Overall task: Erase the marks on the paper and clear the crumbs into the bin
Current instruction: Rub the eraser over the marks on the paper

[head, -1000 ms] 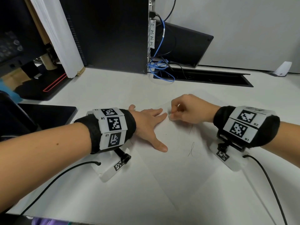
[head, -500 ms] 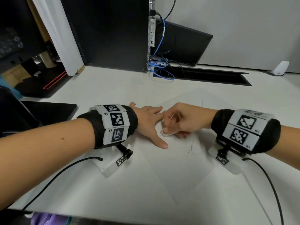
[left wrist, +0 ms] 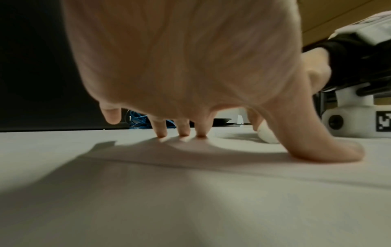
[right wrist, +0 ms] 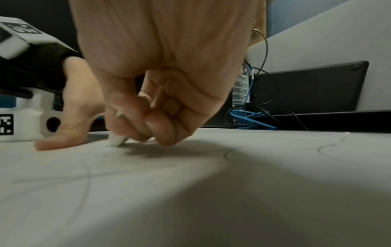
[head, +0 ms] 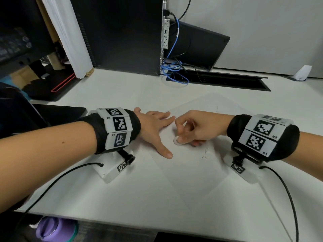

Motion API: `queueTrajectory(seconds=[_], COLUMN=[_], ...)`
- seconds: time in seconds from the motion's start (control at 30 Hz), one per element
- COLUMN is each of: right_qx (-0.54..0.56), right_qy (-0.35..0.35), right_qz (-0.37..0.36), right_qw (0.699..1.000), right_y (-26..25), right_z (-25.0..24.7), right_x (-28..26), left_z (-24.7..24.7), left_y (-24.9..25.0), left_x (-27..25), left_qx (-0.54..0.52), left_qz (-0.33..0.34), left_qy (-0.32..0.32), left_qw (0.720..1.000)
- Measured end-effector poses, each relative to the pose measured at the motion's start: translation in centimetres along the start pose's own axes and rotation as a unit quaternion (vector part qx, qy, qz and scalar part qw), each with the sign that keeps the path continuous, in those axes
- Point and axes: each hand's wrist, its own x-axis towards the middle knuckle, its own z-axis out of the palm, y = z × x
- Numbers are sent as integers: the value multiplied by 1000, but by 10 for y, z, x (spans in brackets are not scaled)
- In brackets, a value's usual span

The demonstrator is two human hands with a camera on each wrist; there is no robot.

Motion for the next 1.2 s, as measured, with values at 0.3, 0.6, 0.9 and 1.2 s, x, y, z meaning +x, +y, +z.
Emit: queueTrajectory(seconds=[0.3,0.6,0.9,1.2], right_qx=[-43,-49,-14,-68], right_qy=[51,80,16,57], right_qz=[-5,-14,-20,12], right_qw=[998,995,1000,996], right_y=[2,-6,-7,4], right_z=[-2,0,2,-8], right_x=[6,17,20,11], left_z=[-2,-2,-2,-4], left_y=[2,3,3,4], left_x=[-4,-4,-5,-6], left_qx=[-8,-10,-15,3], left_qz=[-5,4,6,-8], left_qy=[-2,4,0,-15], left_qw=[1000,1000,1000,1000])
